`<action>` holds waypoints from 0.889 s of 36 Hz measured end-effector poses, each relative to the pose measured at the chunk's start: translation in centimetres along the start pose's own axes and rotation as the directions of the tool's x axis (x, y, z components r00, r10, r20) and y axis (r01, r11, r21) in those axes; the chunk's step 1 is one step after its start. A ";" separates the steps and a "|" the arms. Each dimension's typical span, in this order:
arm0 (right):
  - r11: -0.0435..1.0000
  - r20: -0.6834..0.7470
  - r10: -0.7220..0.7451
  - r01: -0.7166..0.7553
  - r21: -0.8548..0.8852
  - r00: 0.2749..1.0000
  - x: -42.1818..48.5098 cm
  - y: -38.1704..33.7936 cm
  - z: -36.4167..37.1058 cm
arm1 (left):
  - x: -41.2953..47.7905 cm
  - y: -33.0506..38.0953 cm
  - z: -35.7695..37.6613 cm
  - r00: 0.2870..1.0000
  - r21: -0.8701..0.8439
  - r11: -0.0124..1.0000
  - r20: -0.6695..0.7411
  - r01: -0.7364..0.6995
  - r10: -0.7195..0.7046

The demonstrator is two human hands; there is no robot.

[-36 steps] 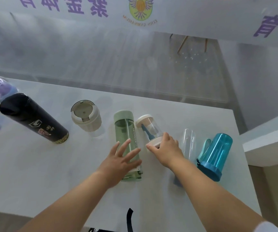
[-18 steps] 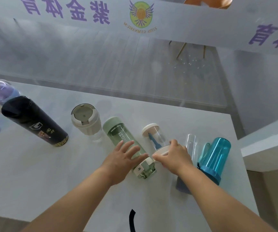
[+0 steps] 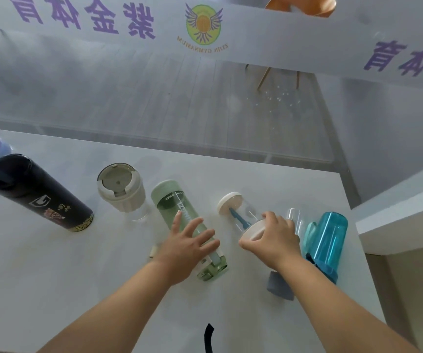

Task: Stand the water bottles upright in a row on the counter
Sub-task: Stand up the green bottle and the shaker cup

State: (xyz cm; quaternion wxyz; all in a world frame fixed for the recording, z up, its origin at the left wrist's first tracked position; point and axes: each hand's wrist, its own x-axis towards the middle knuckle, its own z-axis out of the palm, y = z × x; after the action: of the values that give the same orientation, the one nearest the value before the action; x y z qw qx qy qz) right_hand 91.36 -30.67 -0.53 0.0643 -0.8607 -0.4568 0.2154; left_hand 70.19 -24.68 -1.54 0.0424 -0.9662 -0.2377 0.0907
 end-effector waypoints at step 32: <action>0.901 0.196 -0.247 0.299 -0.314 0.949 4.5 -7.7 -7.5 | -1.3 -5.0 -4.8 0.672 -0.999 0.047 -0.017 0.027 -0.740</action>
State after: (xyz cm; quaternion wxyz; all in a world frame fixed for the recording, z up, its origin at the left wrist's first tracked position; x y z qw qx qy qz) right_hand 90.92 -21.98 7.17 -0.0906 -0.7672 -0.6070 0.1867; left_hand 67.69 -21.06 3.97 -0.4841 -0.6267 -0.4814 -0.3757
